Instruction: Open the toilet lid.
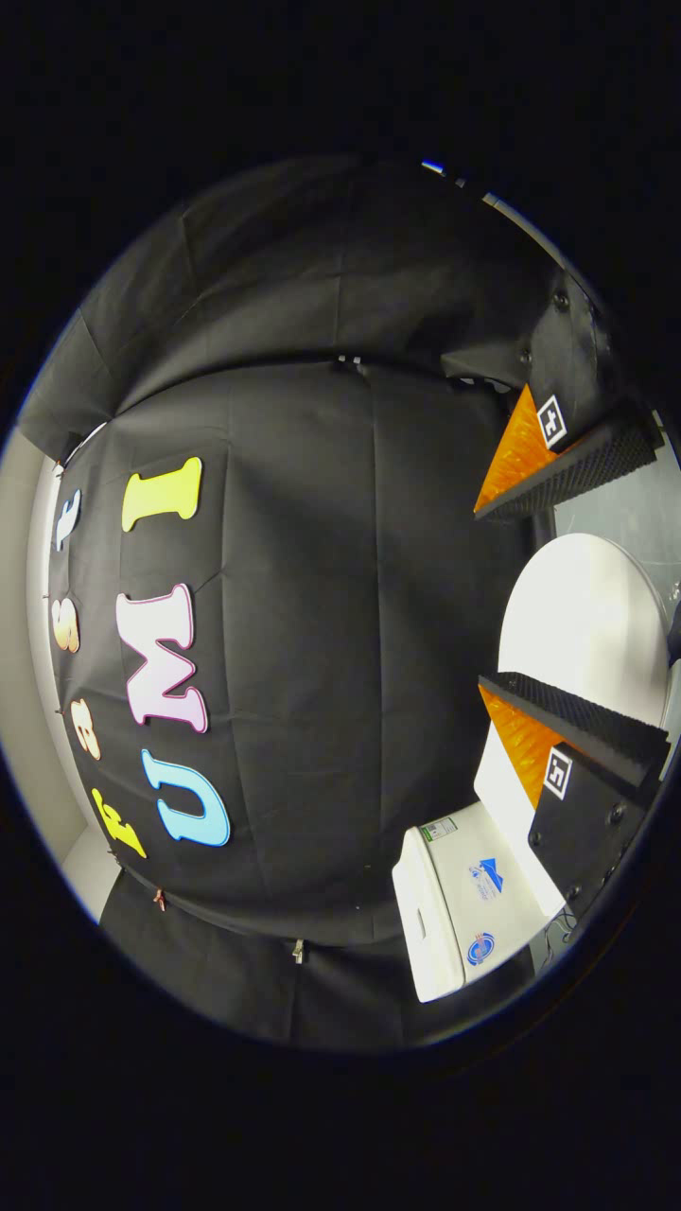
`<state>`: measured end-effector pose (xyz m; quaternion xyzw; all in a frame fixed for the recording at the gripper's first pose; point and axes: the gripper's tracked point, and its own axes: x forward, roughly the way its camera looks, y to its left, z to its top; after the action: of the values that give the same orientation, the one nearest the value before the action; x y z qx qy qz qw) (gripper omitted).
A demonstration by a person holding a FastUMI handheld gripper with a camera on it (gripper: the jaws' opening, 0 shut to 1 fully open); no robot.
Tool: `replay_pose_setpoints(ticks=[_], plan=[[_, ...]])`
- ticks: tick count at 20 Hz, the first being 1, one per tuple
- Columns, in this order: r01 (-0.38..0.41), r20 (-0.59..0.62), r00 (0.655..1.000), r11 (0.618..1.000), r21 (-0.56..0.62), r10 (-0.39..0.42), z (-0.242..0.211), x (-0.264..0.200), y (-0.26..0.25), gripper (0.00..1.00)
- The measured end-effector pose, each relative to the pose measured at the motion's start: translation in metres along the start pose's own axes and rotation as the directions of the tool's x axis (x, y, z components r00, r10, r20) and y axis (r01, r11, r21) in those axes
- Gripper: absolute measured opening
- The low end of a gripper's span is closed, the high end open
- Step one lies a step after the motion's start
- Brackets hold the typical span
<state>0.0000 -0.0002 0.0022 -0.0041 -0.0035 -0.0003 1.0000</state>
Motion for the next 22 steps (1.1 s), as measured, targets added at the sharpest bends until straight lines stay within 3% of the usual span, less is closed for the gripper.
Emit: replay_pose_setpoints(ticks=[22], plan=[[-0.011, -0.007, 1.0, 1.0, 0.01, 0.011, -0.0015, -0.0013, 0.0041, 0.98]])
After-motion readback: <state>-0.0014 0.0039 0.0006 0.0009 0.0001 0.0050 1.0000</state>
